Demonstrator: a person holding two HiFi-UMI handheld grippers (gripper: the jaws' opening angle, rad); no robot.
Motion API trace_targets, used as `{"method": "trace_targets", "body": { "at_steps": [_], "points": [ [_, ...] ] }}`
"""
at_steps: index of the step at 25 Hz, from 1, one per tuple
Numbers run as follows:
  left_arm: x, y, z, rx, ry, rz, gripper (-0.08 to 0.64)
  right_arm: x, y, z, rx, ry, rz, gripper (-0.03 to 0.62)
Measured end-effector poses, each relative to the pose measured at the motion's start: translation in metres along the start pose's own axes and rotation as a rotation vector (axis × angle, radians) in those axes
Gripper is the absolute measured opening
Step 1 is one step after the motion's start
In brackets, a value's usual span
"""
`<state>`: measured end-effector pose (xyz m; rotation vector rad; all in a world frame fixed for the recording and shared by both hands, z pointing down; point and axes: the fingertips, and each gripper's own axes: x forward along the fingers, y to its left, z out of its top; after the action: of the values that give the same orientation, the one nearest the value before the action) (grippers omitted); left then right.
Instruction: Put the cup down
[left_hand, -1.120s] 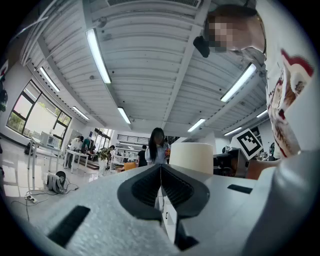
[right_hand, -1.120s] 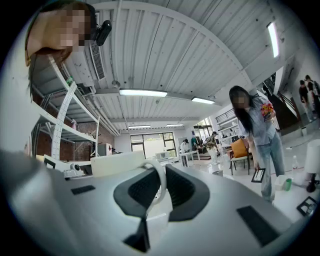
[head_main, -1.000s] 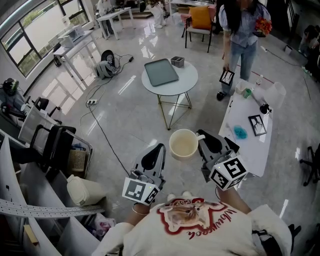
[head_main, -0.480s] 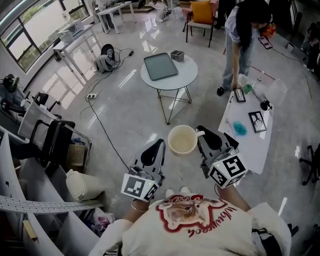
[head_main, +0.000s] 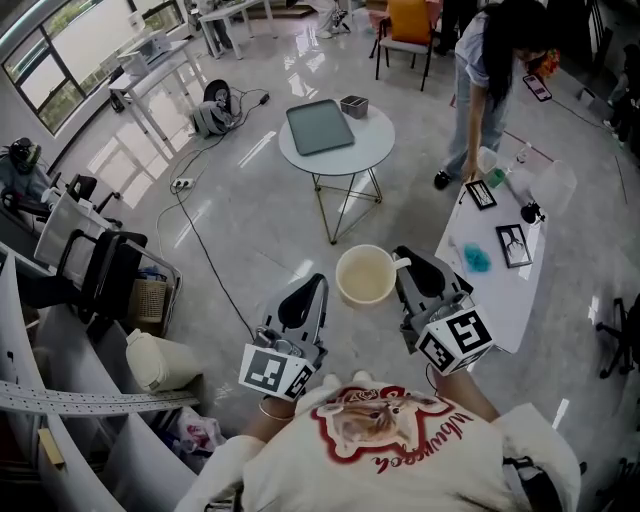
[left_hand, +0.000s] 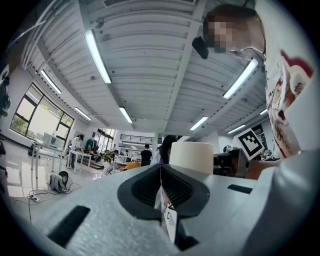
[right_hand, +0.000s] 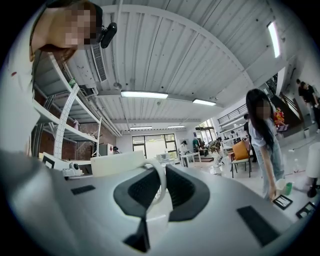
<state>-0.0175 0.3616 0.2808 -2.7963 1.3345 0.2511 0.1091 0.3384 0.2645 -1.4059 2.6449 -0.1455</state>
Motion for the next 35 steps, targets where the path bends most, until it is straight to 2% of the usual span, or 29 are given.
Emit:
{"method": "trace_targets", "body": {
  "at_steps": [8,17,25,35],
  "points": [
    [0.001,0.004,-0.008,-0.012,0.007,0.054,0.015,0.001,-0.017,-0.007,0.011,0.013,0.012,0.051],
    [0.031,0.033,-0.012,-0.015,-0.012,0.049,0.015,0.038,-0.034,-0.008,0.003,0.008,0.011,0.051],
    [0.084,0.090,-0.014,-0.009,-0.027,0.017,0.015,0.100,-0.063,0.000,-0.013,-0.015,-0.015,0.051],
    [0.159,0.189,-0.011,0.009,-0.016,-0.031,0.015,0.214,-0.098,0.001,-0.003,-0.026,-0.043,0.051]
  ]
}}
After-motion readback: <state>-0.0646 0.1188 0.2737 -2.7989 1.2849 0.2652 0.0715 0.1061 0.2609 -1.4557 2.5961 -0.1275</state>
